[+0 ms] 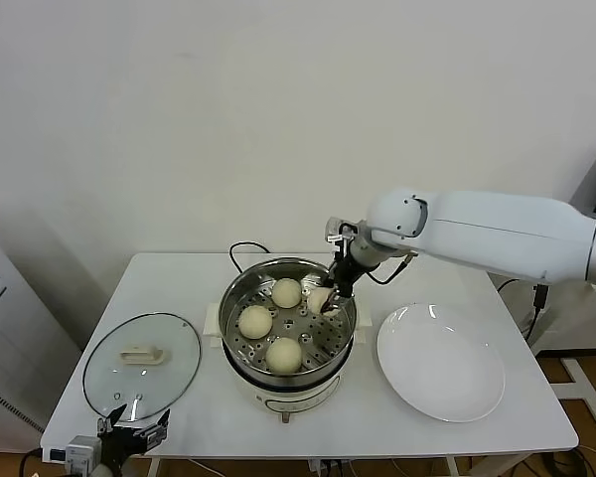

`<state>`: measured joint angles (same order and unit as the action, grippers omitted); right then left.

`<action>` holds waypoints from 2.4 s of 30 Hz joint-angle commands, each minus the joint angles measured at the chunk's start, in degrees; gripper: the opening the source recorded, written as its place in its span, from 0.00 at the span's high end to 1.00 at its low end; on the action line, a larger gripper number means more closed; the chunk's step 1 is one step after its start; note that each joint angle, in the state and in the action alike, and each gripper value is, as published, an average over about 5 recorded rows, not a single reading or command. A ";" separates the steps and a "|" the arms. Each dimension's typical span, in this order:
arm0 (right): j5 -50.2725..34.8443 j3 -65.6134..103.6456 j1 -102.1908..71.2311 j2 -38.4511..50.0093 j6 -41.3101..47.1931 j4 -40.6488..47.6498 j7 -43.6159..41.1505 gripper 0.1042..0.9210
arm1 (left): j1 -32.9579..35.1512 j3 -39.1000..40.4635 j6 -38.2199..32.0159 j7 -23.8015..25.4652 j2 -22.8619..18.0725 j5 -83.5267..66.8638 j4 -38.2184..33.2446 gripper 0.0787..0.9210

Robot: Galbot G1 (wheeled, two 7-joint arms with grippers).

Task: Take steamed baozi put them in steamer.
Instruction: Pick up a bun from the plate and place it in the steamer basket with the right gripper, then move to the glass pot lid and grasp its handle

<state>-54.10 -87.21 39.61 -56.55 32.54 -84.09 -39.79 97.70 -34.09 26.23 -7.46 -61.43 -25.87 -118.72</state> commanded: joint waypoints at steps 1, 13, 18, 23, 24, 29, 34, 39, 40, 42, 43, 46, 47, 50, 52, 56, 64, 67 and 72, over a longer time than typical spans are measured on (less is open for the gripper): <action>0.45 0.95 -4.16 -1.87 0.76 0.58 2.00 0.58 | -0.03 0.03 0.01 0.00 -0.04 -0.06 0.00 0.12; 1.50 1.56 -5.24 -1.69 0.89 0.67 2.35 0.38 | 0.09 -0.03 -0.06 0.00 -0.19 -0.13 0.03 0.12; 1.42 2.87 -4.60 -0.90 0.85 0.59 1.38 0.21 | 0.09 -0.03 -0.06 0.00 -0.28 -0.12 -0.01 0.12; 0.59 7.14 -3.74 1.63 0.60 1.11 0.02 0.13 | 0.14 -0.05 -0.02 -0.01 -0.39 -0.04 -0.13 0.12; 0.26 8.29 -3.64 2.42 0.52 1.29 -0.22 0.12 | 0.14 -0.07 0.02 -0.02 -0.45 0.00 -0.19 0.12; -2.12 15.74 -5.09 7.28 -1.08 2.11 0.23 0.12 | 0.03 -0.33 0.10 -0.09 -0.71 0.05 -0.41 0.12; -3.99 28.77 -12.58 13.21 -5.41 2.32 5.48 0.12 | -0.14 -0.62 0.04 -0.13 -0.72 0.03 -0.49 0.12; -1.75 47.35 -30.08 18.68 -13.05 2.23 12.52 0.12 | -0.33 -0.83 0.09 -0.18 -0.39 0.00 -0.67 0.12; -1.47 51.09 -33.08 19.47 -14.20 2.00 13.78 0.12 | -0.44 -0.89 0.11 -0.19 -0.20 -0.05 -0.66 0.12; -1.17 57.00 -38.85 20.99 -16.73 1.29 16.81 0.12 | -0.75 -0.94 0.14 -0.21 0.15 -0.20 -0.62 0.12; -0.79 59.56 -41.68 21.60 -18.02 0.91 18.69 0.12 | -0.89 -0.94 0.14 -0.23 0.25 -0.28 -0.61 0.12; 0.73 66.14 -49.24 23.12 -22.68 -0.34 24.93 0.12 | -1.01 -0.83 -0.08 -0.30 0.44 -0.49 -0.57 0.12; 1.50 68.67 -52.17 23.38 -24.20 -0.87 26.99 0.12 | -0.94 -0.76 -0.28 -0.30 0.57 -0.54 -0.55 0.12; 2.96 77.62 -61.53 23.02 -27.11 -3.24 32.57 0.12 | -0.59 -0.66 -1.13 -0.29 1.22 -0.70 -0.47 0.12; 4.13 84.44 -68.43 22.12 -28.45 -5.02 35.73 0.12 | -0.55 -0.74 -1.63 -0.29 1.67 -0.87 -0.44 0.12; 8.58 94.55 -80.13 19.86 -32.23 -6.57 38.56 0.12 | -1.21 -0.43 -2.14 -0.22 1.93 -0.64 -0.43 0.12; 16.19 106.00 -94.91 12.11 -37.57 -8.48 38.84 0.12 | -2.39 0.53 -3.49 0.17 1.21 2.91 -0.15 0.12; 19.07 110.31 -99.35 7.70 -38.62 -8.87 38.55 0.12 | -2.44 0.91 -5.34 0.27 0.78 8.28 0.09 0.12; 23.12 117.18 -105.84 0.46 -39.57 -9.02 37.82 0.12 | -2.65 0.84 -9.92 0.48 0.39 23.56 1.52 0.12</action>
<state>-40.18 10.08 -45.07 -44.68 -1.47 -91.29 -4.55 95.57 -33.40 21.69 -7.11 -60.85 -20.36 -118.22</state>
